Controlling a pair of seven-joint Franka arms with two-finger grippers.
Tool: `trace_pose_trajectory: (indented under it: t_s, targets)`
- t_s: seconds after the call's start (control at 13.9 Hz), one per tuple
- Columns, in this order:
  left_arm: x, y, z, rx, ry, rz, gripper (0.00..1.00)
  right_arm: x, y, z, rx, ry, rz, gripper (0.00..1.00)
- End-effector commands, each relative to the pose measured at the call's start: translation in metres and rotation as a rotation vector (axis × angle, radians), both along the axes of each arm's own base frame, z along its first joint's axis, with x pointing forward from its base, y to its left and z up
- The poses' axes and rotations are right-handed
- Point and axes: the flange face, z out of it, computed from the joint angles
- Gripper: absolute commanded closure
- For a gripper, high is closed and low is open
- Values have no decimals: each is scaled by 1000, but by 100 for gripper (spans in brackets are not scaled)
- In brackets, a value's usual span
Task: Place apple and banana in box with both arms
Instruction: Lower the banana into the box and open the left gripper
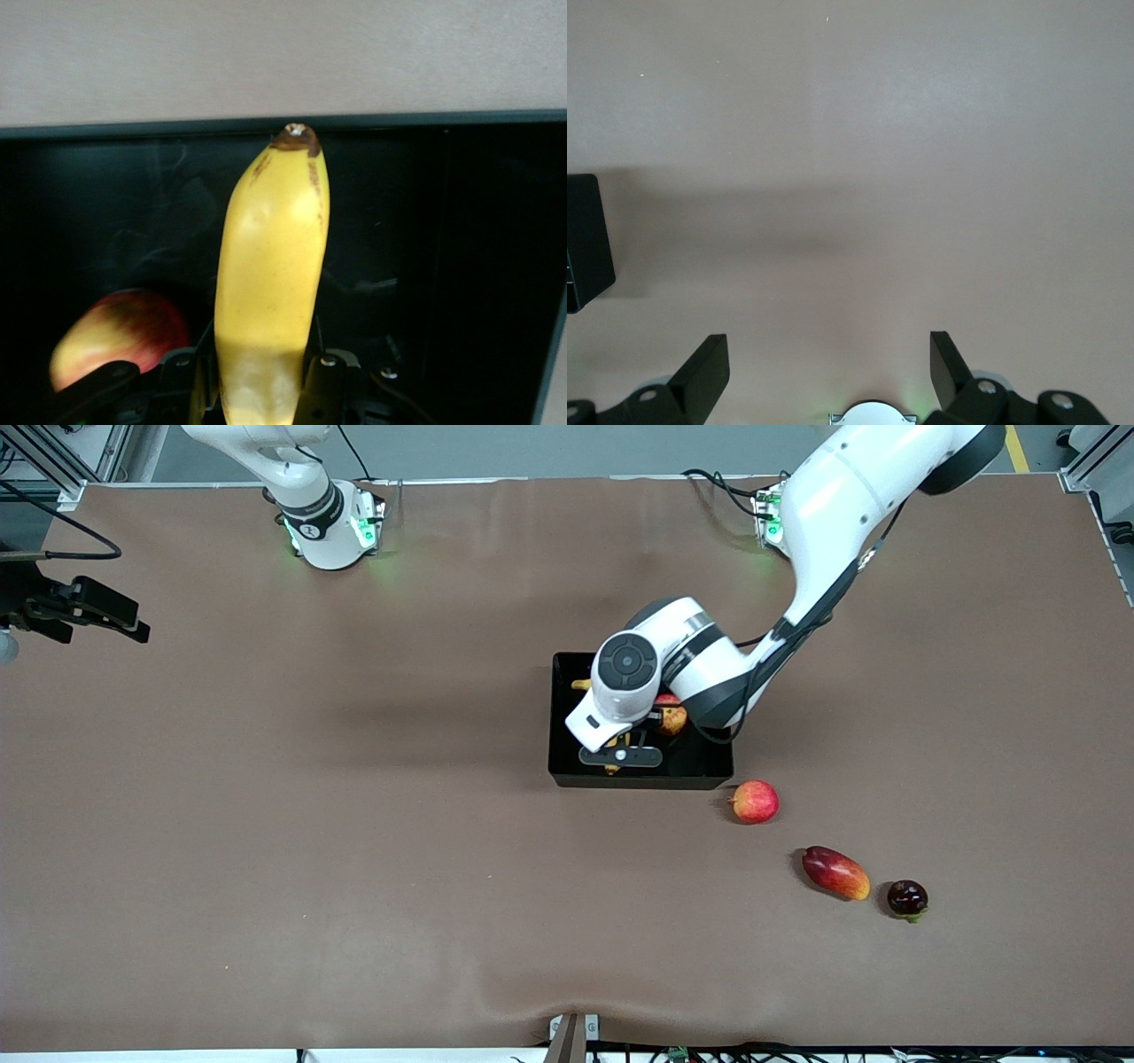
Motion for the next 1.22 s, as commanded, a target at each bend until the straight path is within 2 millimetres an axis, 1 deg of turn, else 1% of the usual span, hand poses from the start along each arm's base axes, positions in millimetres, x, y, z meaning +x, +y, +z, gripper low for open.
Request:
trace_pose_trajectory:
  t_s: [0.0,0.14,0.22,0.29,0.36,0.43,0.5,0.57,0.65,0.72,0.79,0.86,0.93,1.0,1.15]
  targets:
    - [-8,-20,-17,38,-44,8,100,-2,0,4,-1,-2,-6,0]
    - [-14,-26,-37,64,-64,-5,100,-2,1,4,-1,-3,-5,0]
    - [-16,-31,-44,53,-77,-10,100,-2,1,4,-1,-2,-5,0]
    - [-15,-31,-50,42,-84,-7,96,-2,1,4,-1,-4,-5,0]
    - [-13,-30,-50,39,-87,-6,68,-2,1,3,-1,-2,-3,0]
    - [-10,-28,-47,39,-93,-6,1,-2,1,4,-1,-4,-5,0]
    - [-6,-26,-42,35,-101,1,0,-2,1,4,-1,-3,-3,0]
    - [0,-24,-26,28,-123,7,0,-2,1,4,-1,-2,-3,0]
    - [11,-15,-9,25,-143,23,0,-2,0,3,-1,-2,-6,0]
    - [33,5,21,11,-186,61,0,-2,1,4,-1,-4,-5,0]
    - [53,31,54,16,-211,112,0,-2,1,4,-1,-3,-3,0]
    - [64,52,86,48,-224,143,0,-2,1,4,-1,-2,-3,0]
    - [75,77,121,68,-254,183,0,-3,1,4,-1,-1,-5,0]
    - [86,104,151,80,-280,228,0,-2,1,3,-1,1,-5,0]
    - [94,154,205,130,-307,287,0,-2,0,3,-1,2,-6,0]
